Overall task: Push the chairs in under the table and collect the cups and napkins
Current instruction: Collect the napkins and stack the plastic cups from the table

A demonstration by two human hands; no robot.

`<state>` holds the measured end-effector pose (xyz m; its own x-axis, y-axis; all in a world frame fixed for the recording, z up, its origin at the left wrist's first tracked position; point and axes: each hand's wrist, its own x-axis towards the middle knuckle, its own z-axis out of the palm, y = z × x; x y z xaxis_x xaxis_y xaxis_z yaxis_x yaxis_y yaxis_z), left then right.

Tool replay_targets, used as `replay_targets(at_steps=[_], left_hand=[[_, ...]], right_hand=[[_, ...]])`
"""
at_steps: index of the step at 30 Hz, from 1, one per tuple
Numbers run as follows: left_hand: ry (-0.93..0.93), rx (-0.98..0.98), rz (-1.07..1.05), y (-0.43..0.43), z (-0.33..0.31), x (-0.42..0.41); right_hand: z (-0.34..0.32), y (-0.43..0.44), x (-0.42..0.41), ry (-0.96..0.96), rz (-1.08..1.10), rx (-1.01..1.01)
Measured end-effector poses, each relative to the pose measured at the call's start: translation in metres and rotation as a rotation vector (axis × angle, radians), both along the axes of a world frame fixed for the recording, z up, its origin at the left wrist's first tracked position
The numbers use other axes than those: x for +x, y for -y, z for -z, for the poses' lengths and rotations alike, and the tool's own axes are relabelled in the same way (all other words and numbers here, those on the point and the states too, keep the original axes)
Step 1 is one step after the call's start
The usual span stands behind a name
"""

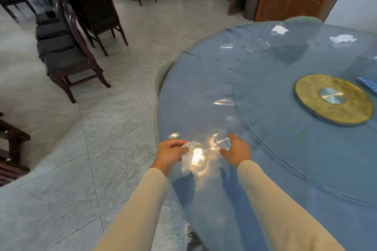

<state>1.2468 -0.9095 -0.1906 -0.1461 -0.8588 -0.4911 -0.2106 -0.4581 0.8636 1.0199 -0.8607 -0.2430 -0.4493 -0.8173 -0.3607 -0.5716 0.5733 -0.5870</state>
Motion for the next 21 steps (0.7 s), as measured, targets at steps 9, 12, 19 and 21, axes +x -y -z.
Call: replay_targets(at_steps=[9, 12, 19, 21], left_hand=[[0.103, 0.085, 0.067, 0.082, 0.039, -0.029], [0.132, 0.103, 0.085, 0.102, 0.043, -0.031], [0.127, 0.046, 0.069, 0.18, 0.022, -0.036], [0.132, 0.01, 0.065, 0.208, 0.011, -0.035]], right_hand=[[0.048, 0.057, -0.018, -0.011, 0.092, 0.154], [0.047, 0.079, -0.021, 0.123, 0.145, 0.085], [0.009, 0.155, -0.019, 0.336, 0.271, -0.156], [-0.003, 0.179, -0.017, 0.359, 0.291, -0.209]])
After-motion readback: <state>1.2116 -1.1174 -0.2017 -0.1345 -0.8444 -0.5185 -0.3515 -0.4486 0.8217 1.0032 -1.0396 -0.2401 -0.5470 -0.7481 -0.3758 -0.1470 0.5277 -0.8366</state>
